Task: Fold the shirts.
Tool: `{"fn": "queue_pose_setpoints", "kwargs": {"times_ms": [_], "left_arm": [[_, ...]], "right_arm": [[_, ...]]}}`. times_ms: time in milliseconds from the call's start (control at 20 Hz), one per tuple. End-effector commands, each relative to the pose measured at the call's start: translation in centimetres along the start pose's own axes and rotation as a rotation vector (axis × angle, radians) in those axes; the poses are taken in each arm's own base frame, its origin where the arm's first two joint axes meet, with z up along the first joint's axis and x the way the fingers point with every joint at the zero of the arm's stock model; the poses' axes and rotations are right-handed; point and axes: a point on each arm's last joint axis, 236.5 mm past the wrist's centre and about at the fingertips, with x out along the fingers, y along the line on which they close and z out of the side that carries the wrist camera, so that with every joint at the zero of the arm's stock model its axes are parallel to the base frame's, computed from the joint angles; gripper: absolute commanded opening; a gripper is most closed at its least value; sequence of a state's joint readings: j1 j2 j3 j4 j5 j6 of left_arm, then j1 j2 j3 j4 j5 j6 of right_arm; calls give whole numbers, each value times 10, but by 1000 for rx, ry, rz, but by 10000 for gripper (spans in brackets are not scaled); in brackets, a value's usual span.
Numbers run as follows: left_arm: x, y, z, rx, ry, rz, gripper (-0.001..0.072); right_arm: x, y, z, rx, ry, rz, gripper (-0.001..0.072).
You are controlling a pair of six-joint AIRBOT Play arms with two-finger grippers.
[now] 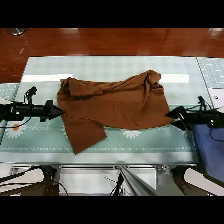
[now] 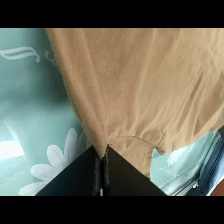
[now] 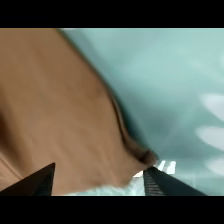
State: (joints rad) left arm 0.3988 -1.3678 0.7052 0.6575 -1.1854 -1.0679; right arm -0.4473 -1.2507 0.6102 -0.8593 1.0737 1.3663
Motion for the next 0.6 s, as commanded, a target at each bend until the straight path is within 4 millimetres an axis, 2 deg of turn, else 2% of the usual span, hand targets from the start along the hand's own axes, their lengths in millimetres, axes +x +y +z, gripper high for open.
{"fn": "queue_pose_setpoints", "kwargs": {"times_ms": [0, 50, 100, 200, 250, 300, 350, 400, 450, 500, 550], "left_arm": [[0, -1, 0, 2, 2, -2, 24], [0, -2, 0, 0, 1, -7, 24], [-1, -6, 0, -4, -2, -23, 24], [-12, -26, 12, 56, -36, -59, 23], [-26, -42, 25, 105, -82, -66, 23], [-45, -68, 43, 162, -155, -94, 23], [-73, -108, 65, 233, -262, -150, 23], [-107, -153, 83, 309, -372, -214, 23], [-150, -206, 95, 402, -499, -282, 23], [-192, -252, 97, 498, -614, -323, 23], [-237, -294, 92, 607, -739, -325, 23]], "right_arm": [[25, 19, 6, -56, 44, -14, 471], [27, 27, 7, -86, 50, -14, 167], [25, 37, 12, -127, 40, -7, 27], [1, 69, 32, -204, 14, 26, 27], [-24, 96, 48, -278, -22, 40, 27], [-52, 127, 64, -345, -77, 63, 26], [-85, 162, 79, -417, -155, 88, 26], [-128, 204, 92, -495, -260, 121, 26], [-172, 242, 99, -577, -368, 146, 26], [-222, 279, 97, -666, -486, 165, 26], [-268, 303, 93, -725, -601, 151, 26]]}}
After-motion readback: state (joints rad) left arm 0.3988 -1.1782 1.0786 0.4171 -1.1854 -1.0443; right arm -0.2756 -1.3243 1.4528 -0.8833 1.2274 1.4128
